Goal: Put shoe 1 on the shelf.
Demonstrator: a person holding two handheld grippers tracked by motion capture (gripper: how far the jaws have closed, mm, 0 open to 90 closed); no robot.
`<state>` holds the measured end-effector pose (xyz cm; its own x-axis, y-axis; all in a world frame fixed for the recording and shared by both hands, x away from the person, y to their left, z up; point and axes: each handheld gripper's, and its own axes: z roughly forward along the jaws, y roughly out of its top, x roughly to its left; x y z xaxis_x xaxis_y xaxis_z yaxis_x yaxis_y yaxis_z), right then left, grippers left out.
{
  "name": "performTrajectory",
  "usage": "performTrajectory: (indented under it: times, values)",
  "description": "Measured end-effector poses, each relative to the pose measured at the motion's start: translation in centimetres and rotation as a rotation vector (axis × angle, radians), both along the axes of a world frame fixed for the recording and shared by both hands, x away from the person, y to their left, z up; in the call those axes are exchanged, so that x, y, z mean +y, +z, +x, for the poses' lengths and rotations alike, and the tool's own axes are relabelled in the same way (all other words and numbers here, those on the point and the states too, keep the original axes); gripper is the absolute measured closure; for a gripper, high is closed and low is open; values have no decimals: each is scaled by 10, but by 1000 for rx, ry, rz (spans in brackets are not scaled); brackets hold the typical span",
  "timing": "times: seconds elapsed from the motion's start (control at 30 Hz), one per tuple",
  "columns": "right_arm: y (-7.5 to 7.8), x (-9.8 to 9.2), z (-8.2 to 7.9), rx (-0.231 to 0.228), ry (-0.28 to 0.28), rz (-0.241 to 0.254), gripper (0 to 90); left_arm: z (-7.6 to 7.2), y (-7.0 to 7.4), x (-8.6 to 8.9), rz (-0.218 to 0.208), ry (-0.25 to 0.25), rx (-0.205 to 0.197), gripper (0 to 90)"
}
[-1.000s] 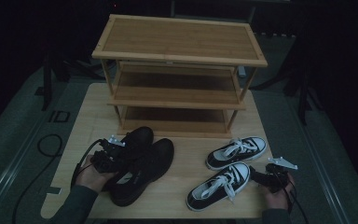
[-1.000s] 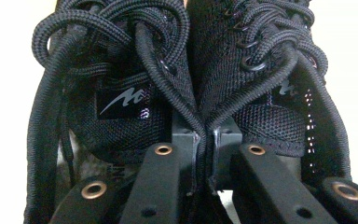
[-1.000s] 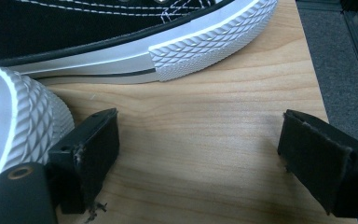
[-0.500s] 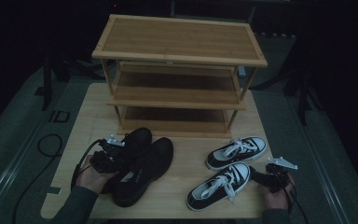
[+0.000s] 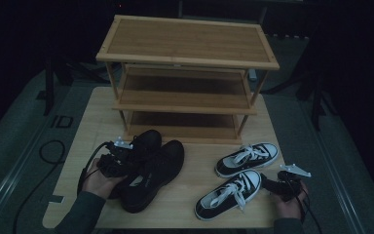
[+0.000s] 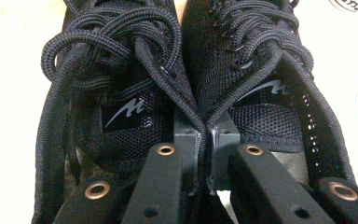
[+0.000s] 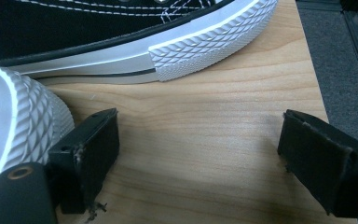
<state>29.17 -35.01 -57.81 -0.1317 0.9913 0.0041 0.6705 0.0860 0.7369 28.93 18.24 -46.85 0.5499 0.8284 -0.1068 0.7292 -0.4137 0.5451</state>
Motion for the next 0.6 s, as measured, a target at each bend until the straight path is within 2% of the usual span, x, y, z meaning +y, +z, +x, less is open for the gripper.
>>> performTrajectory:
  times: [0.6]
  values:
    - [0, 0, 0, 0, 0, 0, 124, 19, 8, -17, -19, 21, -21, 849]
